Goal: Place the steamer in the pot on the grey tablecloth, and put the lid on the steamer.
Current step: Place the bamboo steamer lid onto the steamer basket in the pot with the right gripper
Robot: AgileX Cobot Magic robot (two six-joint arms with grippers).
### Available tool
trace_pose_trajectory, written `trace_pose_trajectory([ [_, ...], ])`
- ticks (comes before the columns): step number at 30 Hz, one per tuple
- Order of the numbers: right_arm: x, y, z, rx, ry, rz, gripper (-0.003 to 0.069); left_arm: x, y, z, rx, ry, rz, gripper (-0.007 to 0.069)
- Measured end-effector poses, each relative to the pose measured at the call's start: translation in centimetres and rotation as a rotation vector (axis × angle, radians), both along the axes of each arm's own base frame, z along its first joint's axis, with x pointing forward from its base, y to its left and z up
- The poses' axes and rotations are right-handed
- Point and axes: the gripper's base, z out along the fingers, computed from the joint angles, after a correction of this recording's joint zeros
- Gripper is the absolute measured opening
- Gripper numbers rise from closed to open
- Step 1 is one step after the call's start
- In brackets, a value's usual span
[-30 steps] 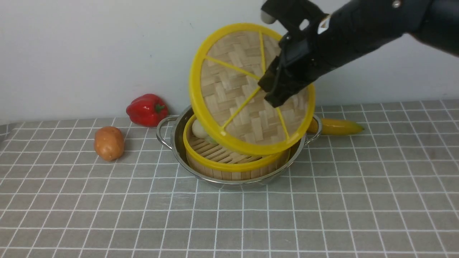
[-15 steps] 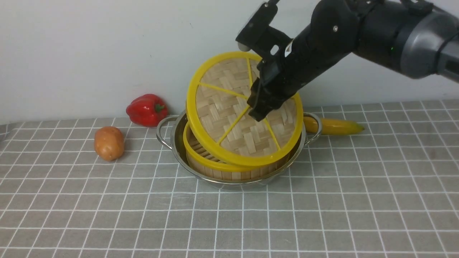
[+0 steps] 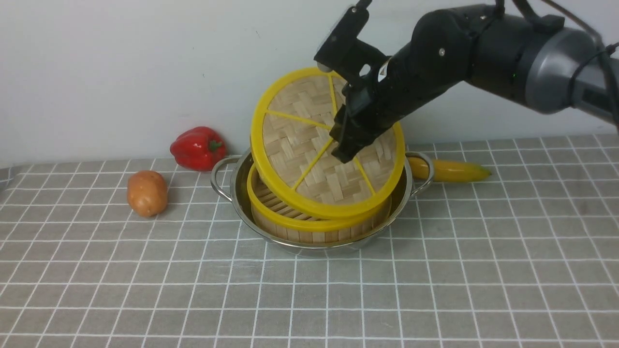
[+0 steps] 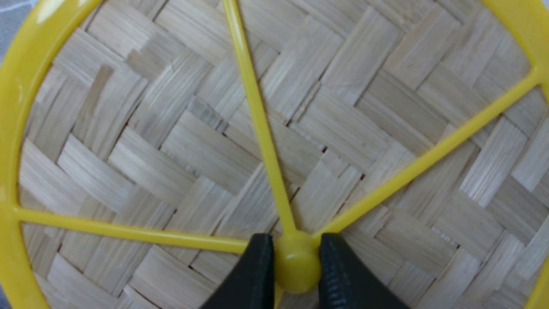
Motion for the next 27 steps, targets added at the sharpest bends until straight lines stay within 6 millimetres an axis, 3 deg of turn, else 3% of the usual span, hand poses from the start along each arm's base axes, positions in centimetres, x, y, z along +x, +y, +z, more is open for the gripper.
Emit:
trace_pose_trajectory([
  [27, 0.2, 0.2, -1.2, -0.009, 0.029, 0.005, 0.0148, 0.0, 0.0, 0.0, 0.001, 0.0, 0.0, 0.0243],
])
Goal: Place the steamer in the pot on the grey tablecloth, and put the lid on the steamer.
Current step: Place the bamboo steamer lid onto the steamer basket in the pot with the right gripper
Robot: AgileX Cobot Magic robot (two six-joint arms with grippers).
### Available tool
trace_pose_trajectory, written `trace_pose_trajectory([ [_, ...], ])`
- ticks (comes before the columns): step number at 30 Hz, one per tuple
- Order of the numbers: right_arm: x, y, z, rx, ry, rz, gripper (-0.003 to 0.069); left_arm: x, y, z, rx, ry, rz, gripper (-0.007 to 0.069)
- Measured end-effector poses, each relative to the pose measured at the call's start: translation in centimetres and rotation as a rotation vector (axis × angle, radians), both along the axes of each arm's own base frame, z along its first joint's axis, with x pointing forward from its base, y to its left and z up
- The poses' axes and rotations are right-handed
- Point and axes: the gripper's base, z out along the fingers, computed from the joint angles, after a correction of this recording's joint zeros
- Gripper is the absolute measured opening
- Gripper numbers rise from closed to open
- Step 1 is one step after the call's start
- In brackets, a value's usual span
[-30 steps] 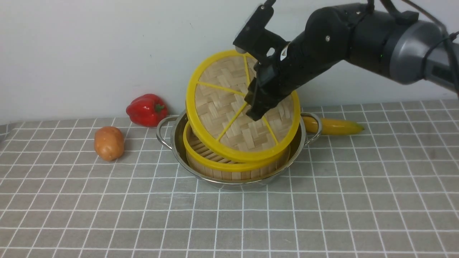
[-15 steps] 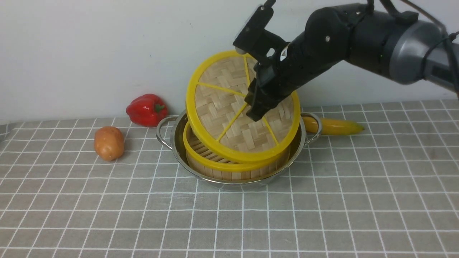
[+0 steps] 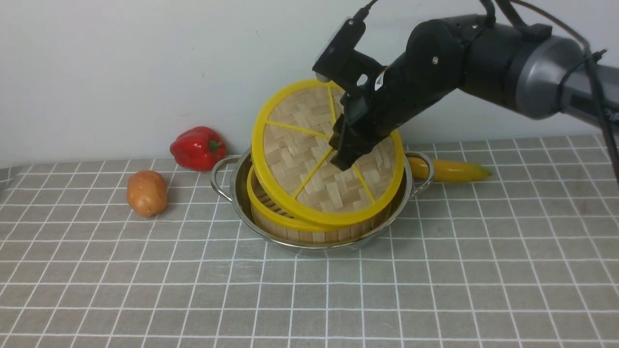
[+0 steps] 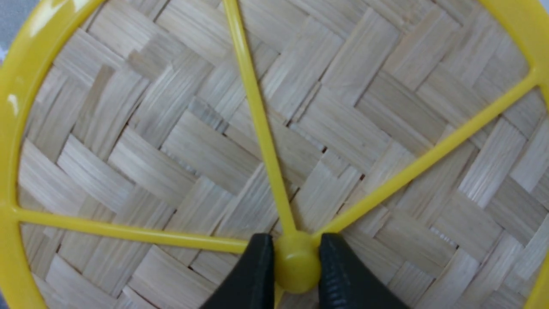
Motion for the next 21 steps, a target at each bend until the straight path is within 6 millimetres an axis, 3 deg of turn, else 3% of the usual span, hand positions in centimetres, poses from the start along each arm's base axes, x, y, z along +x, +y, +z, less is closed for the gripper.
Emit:
trace_pose_trajectory([
  [10, 0.3, 0.2, 0.2, 0.015, -0.046, 0.012, 0.0148, 0.0, 0.0, 0.0, 0.0, 0.0, 0.0, 0.0243],
  [21, 0.9, 0.6, -1.9, -0.002, -0.02, 0.018, 0.0148, 0.0, 0.0, 0.0, 0.0, 0.0, 0.0, 0.0243],
])
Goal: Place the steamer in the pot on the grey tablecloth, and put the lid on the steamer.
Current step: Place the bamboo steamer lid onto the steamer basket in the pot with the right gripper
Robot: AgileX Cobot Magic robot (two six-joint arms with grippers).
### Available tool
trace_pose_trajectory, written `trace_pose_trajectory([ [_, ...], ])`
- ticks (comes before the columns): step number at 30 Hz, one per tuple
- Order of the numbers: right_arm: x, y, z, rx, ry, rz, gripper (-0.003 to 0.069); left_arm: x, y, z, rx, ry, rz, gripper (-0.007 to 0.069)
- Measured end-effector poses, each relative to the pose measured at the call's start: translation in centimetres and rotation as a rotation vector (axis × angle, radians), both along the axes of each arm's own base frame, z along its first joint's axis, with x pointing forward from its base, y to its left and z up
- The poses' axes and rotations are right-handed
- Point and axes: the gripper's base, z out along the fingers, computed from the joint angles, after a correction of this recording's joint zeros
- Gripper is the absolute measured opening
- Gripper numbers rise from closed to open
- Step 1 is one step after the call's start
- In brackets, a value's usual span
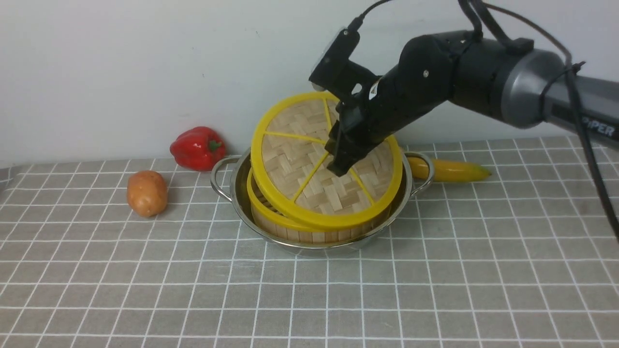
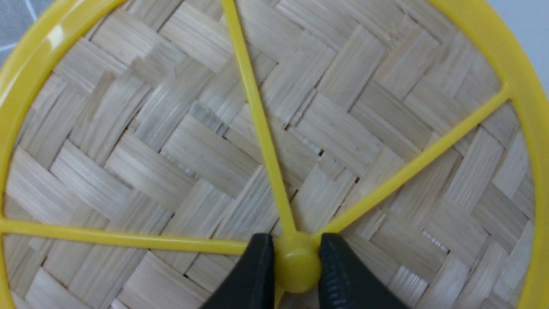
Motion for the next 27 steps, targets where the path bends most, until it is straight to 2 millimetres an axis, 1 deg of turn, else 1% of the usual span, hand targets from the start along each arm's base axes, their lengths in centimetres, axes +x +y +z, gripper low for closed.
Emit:
trace_pose_trajectory([
  [16, 0.37, 0.69, -0.78, -0.039, -0.077, 0.09, 0.0148, 0.0, 0.0, 0.0, 0.0, 0.0, 0.0, 0.0243],
  [27, 0.48, 0.91, -0.58, -0.046, -0.124, 0.115, 0.0148, 0.0, 0.0, 0.0, 0.0, 0.0, 0.0, 0.0243],
])
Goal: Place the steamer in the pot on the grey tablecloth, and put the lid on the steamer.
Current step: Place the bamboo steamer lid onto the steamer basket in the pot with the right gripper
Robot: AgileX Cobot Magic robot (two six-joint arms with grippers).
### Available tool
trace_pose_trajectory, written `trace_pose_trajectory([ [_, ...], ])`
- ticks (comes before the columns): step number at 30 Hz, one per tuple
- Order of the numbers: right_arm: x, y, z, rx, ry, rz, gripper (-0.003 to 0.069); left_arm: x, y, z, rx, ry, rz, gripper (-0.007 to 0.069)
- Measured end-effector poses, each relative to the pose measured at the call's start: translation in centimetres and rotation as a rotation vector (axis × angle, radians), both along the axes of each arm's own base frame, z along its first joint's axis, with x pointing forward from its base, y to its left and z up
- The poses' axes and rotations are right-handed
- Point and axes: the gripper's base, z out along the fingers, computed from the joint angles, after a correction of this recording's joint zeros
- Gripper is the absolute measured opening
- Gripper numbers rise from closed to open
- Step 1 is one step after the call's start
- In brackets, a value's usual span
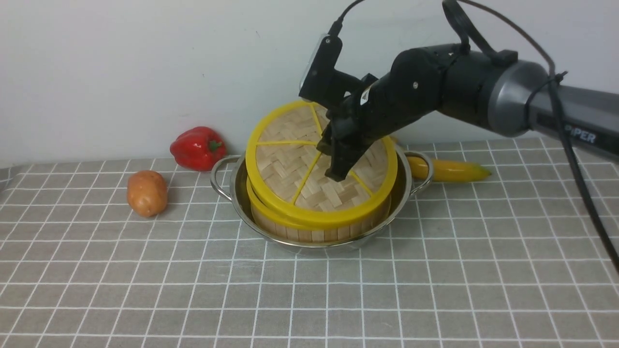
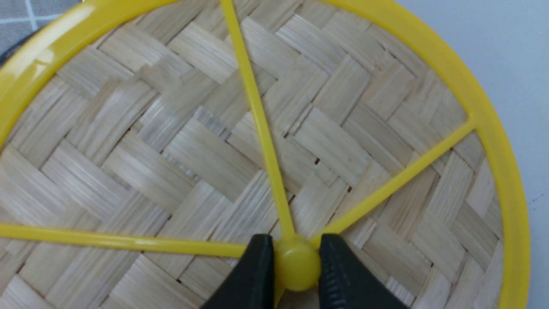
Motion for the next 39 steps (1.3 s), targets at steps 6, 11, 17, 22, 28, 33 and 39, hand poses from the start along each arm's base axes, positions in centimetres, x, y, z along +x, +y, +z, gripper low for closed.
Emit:
trace_pose_trajectory([
  [6, 0.27, 0.08, 0.27, 0.018, -0.037, -0.008, 0.0148, 0.0, 0.0, 0.0, 0.0, 0.0, 0.0, 0.0243],
  [11, 0.29, 0.08, 0.29, 0.02, -0.04, -0.008, 0.0148, 0.0, 0.0, 0.0, 0.0, 0.0, 0.0, 0.0243],
  [17, 0.29, 0.08, 0.29, 0.02, -0.04, -0.008, 0.0148, 0.0, 0.0, 0.0, 0.0, 0.0, 0.0, 0.0243],
  [22, 0.31, 0.08, 0.31, 0.021, -0.044, -0.009, 0.0148, 0.0, 0.0, 0.0, 0.0, 0.0, 0.0, 0.0243],
  [28, 0.31, 0.09, 0.32, 0.021, -0.044, -0.009, 0.0148, 0.0, 0.0, 0.0, 0.0, 0.0, 0.0, 0.0243],
  [33, 0.31, 0.08, 0.31, 0.021, -0.044, -0.009, 0.0148, 0.0, 0.0, 0.0, 0.0, 0.0, 0.0, 0.0243],
  [39, 0.31, 0.08, 0.31, 0.019, -0.044, -0.008, 0.0148, 0.0, 0.0, 0.0, 0.001, 0.0, 0.0, 0.0243],
])
